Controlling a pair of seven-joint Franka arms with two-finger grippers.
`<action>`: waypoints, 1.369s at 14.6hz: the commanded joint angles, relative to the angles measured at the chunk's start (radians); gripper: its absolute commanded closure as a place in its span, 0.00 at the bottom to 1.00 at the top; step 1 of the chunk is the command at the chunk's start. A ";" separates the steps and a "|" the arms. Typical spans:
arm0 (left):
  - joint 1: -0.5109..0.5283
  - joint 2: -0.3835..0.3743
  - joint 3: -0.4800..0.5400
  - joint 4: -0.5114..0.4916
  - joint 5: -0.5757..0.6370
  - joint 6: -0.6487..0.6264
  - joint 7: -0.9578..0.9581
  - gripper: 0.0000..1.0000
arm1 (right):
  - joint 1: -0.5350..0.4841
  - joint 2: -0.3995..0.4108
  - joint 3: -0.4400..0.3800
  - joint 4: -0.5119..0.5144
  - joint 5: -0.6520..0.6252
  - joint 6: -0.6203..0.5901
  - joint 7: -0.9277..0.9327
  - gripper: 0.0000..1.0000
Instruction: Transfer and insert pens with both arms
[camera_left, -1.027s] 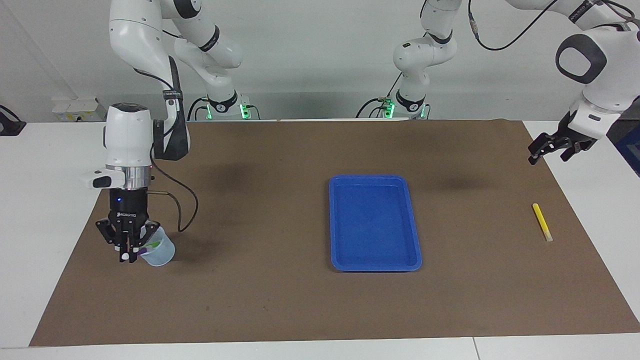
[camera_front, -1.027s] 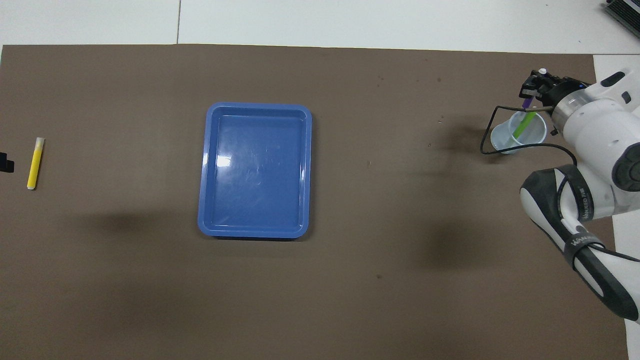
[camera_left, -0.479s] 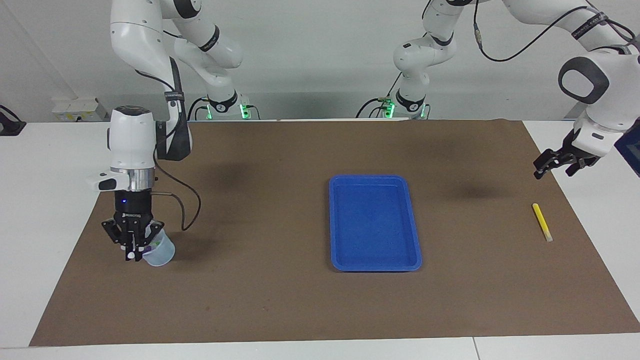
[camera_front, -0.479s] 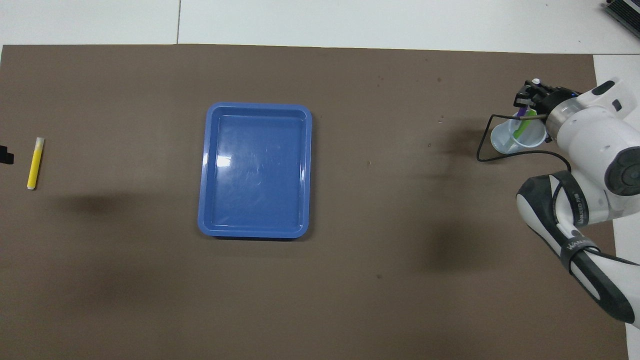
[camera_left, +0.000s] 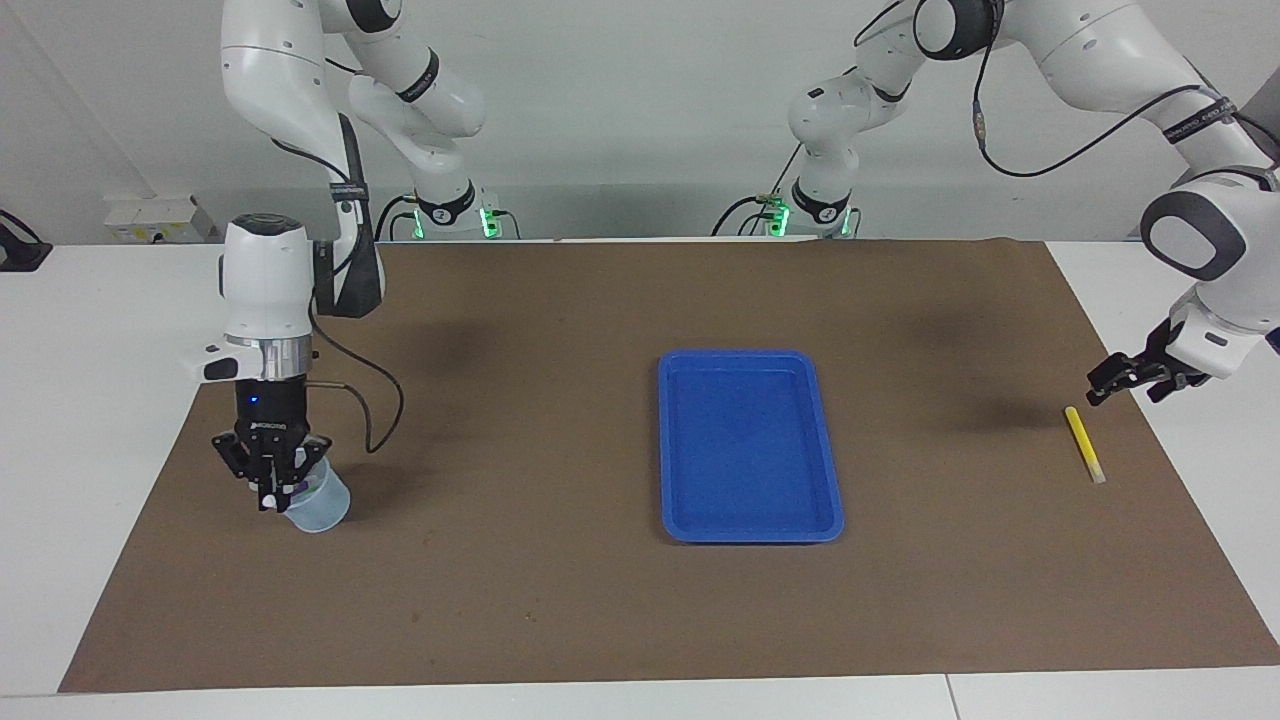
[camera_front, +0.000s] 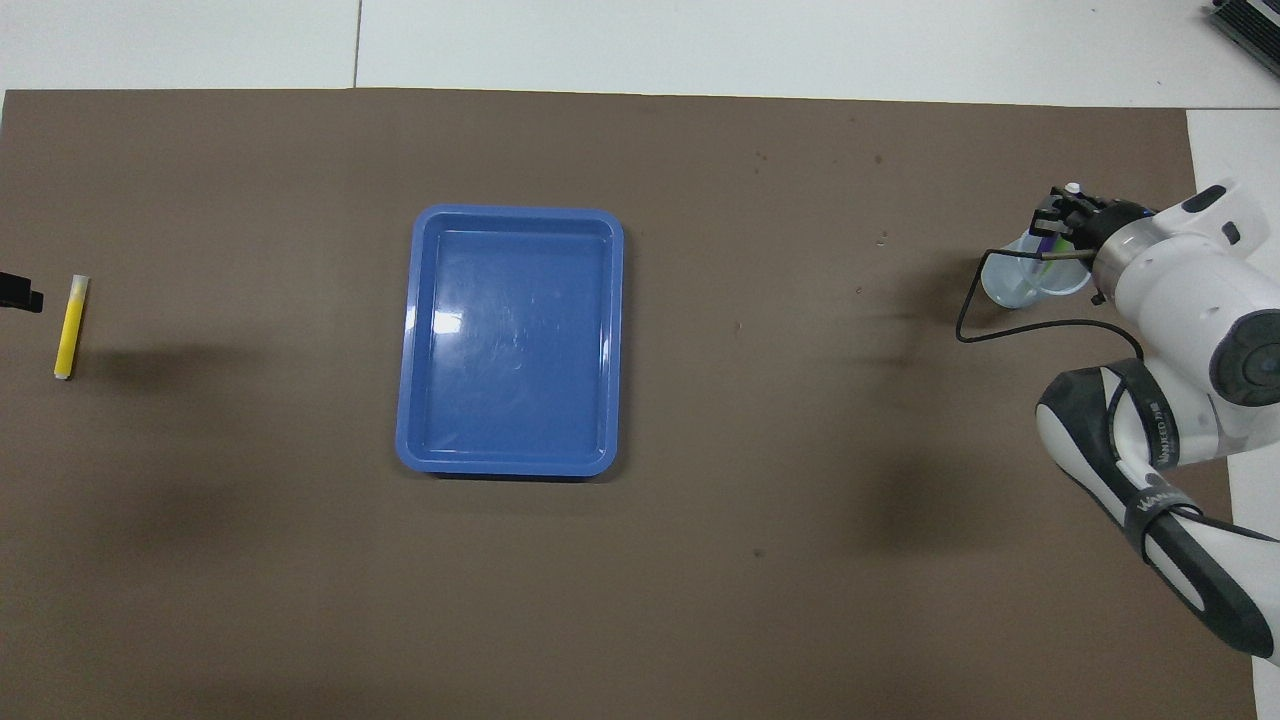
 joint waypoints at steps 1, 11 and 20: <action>0.013 0.074 -0.012 0.061 -0.020 0.032 0.036 0.00 | -0.019 -0.018 0.013 -0.029 -0.019 0.015 0.041 1.00; 0.016 0.214 -0.021 0.115 -0.045 0.185 0.039 0.00 | -0.004 -0.028 0.014 -0.014 -0.018 -0.002 0.043 0.00; 0.009 0.247 -0.018 0.109 -0.071 0.238 0.063 0.00 | 0.126 -0.198 0.043 0.069 0.040 -0.507 0.075 0.00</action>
